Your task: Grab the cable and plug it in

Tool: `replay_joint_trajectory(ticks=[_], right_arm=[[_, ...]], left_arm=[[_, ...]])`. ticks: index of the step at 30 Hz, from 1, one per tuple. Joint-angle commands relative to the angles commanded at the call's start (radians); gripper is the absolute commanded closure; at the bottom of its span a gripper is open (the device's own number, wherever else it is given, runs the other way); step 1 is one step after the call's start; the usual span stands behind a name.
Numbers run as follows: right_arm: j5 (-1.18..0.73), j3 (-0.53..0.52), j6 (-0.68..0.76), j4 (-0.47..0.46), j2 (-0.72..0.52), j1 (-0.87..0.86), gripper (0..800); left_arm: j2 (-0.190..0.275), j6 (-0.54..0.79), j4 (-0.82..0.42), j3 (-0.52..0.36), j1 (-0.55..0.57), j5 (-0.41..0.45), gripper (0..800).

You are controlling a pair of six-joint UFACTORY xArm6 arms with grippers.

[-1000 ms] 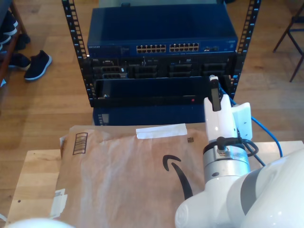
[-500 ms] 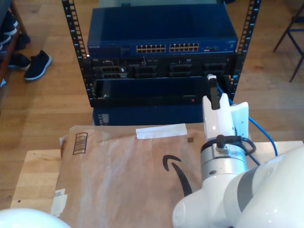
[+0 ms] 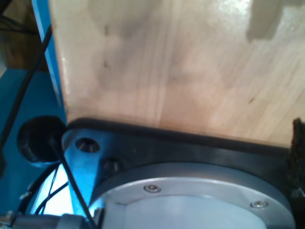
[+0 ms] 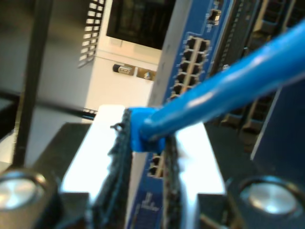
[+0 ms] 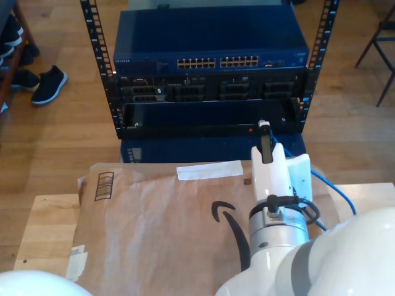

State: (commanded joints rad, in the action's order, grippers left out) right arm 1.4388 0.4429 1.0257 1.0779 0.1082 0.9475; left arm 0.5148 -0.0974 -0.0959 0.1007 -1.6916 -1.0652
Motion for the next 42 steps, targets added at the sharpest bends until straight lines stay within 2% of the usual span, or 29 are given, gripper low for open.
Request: replay_joint_trajectory(ticks=[6,11,20,24,34,37,42], right_arm=[[0.021,0.005,0.054,0.005,-0.003,-0.015,800],[0.014,0.014,0.054,0.098,-0.002,-0.023,800],[-0.055,0.015,0.052,0.107,-0.005,-0.091,800],[-0.071,-0.008,0.051,0.107,-0.055,-0.069,800],[-0.078,0.014,0.029,0.103,0.005,-0.054,796],[-0.175,0.011,0.031,0.098,0.005,-0.055,796],[-0.186,-0.008,0.037,0.097,0.003,-0.034,793]], left_arm=[[0.0,0.0,0.0,0.0,0.0,0.002,0],[0.0,0.0,0.0,0.0,0.0,0.0,0],[0.0,0.0,0.0,0.0,0.0,0.0,0],[0.0,0.0,0.0,0.0,0.0,0.0,0],[0.0,0.0,0.0,0.0,0.0,0.002,0],[0.0,0.0,0.0,0.0,0.0,0.0,0],[0.0,0.0,0.0,0.0,0.0,0.0,0]])
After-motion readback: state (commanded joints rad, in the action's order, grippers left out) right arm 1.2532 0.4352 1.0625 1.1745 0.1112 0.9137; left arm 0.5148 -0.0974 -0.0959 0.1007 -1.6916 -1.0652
